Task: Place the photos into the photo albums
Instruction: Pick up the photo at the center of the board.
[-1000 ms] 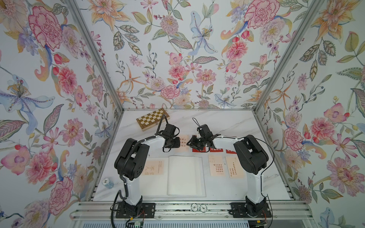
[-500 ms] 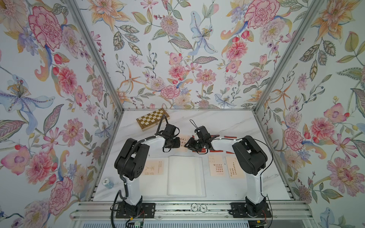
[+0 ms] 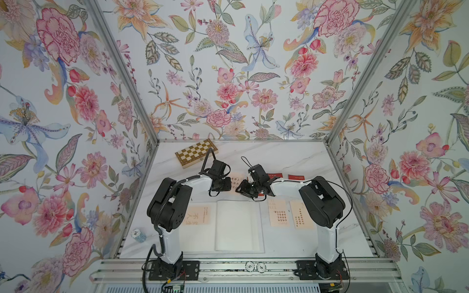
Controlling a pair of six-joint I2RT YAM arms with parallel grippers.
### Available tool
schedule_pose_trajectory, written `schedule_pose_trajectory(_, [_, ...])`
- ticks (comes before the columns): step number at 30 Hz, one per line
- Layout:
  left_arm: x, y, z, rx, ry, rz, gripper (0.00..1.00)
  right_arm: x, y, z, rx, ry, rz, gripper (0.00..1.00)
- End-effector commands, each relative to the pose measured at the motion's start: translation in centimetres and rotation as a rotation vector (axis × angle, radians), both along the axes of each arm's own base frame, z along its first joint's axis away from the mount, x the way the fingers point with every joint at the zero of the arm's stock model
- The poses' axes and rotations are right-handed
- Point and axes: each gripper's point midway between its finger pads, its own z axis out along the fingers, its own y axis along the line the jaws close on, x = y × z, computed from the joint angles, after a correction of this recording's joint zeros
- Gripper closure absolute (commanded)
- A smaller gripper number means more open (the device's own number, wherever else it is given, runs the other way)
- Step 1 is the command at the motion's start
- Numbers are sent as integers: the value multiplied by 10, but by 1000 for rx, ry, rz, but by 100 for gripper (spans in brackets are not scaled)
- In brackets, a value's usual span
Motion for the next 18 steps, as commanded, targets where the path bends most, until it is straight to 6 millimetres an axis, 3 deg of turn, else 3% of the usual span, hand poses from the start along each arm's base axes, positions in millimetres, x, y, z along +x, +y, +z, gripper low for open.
schedule_pose_trajectory(1, [-9,-3,-10,-13,32,-5,62,-13,-5,-11,-41,53,-5,61])
schedule_pose_trajectory(11, [-14,-3,-12,-17,40,-7,62,-3,-14,-14,13,66,-73,61])
schedule_pose_trajectory(17, [-17,-4,-14,-34,51,-7,62,0,-9,-10,106,81,-118,61])
schedule_pose_trajectory(18, [-18,-4,-15,-34,53,-7,62,10,-17,-9,120,81,-150,61])
